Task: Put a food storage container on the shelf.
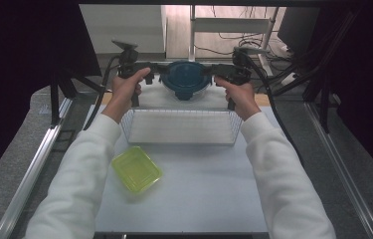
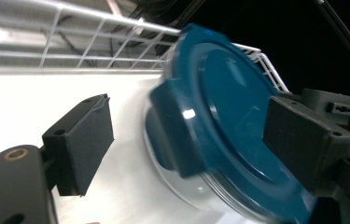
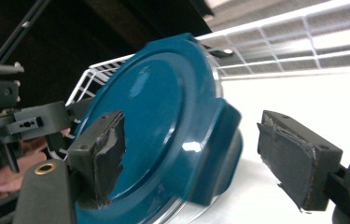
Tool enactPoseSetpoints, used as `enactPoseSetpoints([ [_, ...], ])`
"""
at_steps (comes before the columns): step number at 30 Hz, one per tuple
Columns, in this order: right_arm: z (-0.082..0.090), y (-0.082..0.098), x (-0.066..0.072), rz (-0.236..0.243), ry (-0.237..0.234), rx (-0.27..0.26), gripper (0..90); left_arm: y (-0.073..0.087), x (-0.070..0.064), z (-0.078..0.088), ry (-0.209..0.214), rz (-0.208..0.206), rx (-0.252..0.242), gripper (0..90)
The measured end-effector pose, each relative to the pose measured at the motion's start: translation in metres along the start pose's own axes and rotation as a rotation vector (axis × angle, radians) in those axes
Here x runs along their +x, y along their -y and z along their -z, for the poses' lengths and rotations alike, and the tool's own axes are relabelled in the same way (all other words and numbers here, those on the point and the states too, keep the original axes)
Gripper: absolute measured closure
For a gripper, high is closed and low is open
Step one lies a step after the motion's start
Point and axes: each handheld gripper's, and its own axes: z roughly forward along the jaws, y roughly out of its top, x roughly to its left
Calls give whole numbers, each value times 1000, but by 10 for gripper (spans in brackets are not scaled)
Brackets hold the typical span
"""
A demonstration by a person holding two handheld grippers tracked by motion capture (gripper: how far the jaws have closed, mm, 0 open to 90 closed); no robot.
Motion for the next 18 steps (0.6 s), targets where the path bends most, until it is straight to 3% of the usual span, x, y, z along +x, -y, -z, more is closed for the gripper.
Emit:
enactPoseSetpoints([
  [4,7,8,8,75,-4,0,232,7,-16,12,-32,-98,-14,157],
  [6,12,13,11,120,19,-8,232,12,-23,19,-26,-129,-22,159],
  [13,39,34,24,262,63,-24,243,37,-37,42,29,-185,-53,190],
  [15,46,42,29,303,62,-26,243,48,-37,49,27,-198,-58,199],
  [18,56,58,37,370,47,-21,243,67,-39,61,-5,-249,-67,216],
])
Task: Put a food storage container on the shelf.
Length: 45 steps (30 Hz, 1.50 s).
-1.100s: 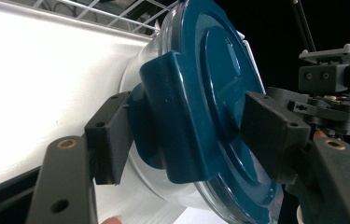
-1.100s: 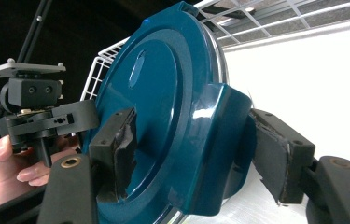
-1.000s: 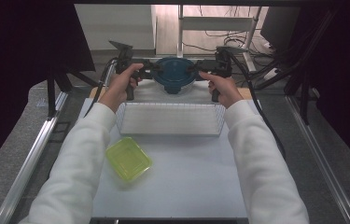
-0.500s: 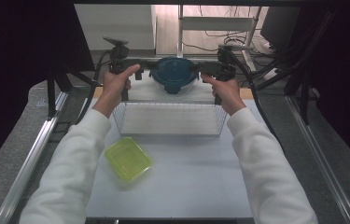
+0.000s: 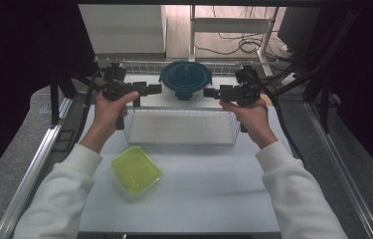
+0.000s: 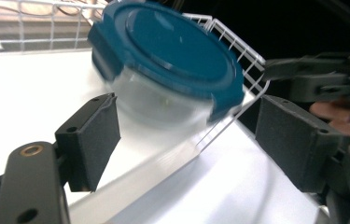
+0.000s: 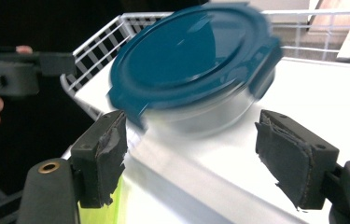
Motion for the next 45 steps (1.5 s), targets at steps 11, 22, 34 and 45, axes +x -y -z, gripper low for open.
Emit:
enactPoseSetpoints([
  [11,39,67,14,93,-61,-21,242,81,-25,42,-32,-101,29,250],
  [22,71,154,5,144,-37,17,250,148,-30,52,-64,-182,116,250],
  [34,67,212,9,182,-26,129,251,193,-32,45,-107,-220,224,250],
  [45,66,218,1,156,-16,135,257,198,-25,51,-103,-192,212,253],
])
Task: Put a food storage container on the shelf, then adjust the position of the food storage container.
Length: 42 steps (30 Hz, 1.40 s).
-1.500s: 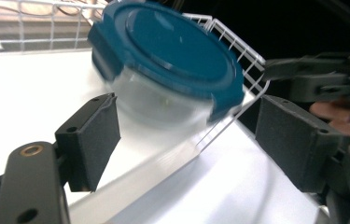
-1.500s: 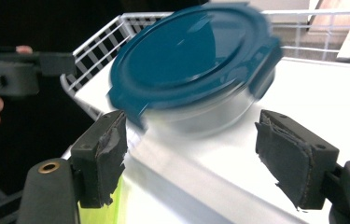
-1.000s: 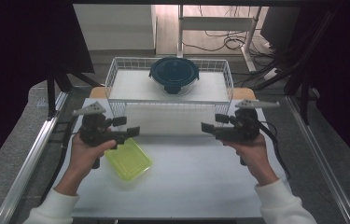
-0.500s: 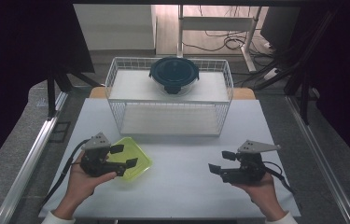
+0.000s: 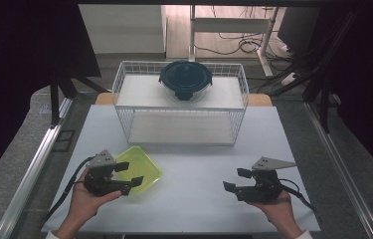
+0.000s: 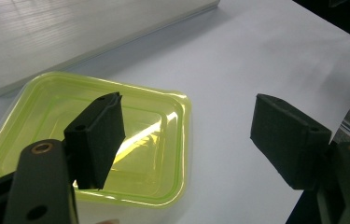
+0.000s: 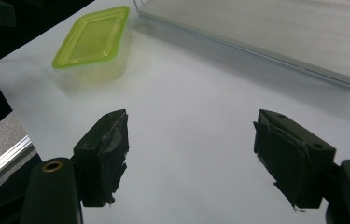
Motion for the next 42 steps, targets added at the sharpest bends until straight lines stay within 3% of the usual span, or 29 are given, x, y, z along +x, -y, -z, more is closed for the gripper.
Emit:
enactPoseSetpoints([
  [9,2,5,-2,6,14,6,260,-2,1,7,3,16,-9,254],
  [19,2,6,-2,8,16,5,260,2,0,20,-27,-11,15,258],
  [31,-2,6,-2,15,18,25,260,24,9,35,-61,-6,75,321],
  [37,-4,8,-1,21,28,40,260,41,17,34,-68,2,146,436],
  [42,-8,9,-1,25,39,60,260,53,22,17,-26,2,219,687],
])
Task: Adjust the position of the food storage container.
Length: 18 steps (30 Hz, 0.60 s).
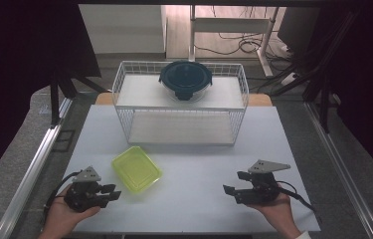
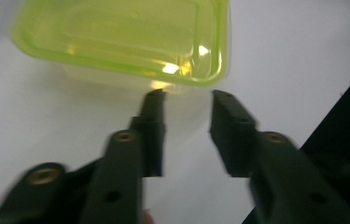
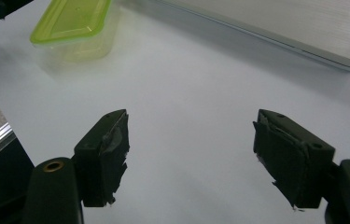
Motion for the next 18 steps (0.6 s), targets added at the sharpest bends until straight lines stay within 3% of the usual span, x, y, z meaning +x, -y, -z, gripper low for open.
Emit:
enactPoseSetpoints([
  [2,-1,0,0,0,2,1,260,0,-1,-8,-4,-15,37,784],
  [6,-1,1,0,0,4,4,260,-2,-4,-22,11,-28,81,880],
  [7,-1,1,1,2,5,5,260,-3,-4,-24,8,-42,96,890],
  [12,-1,1,1,4,15,10,260,-7,-3,-35,-6,-31,116,900],
  [18,-1,1,0,3,14,13,260,-18,-7,-49,5,-33,131,900],
])
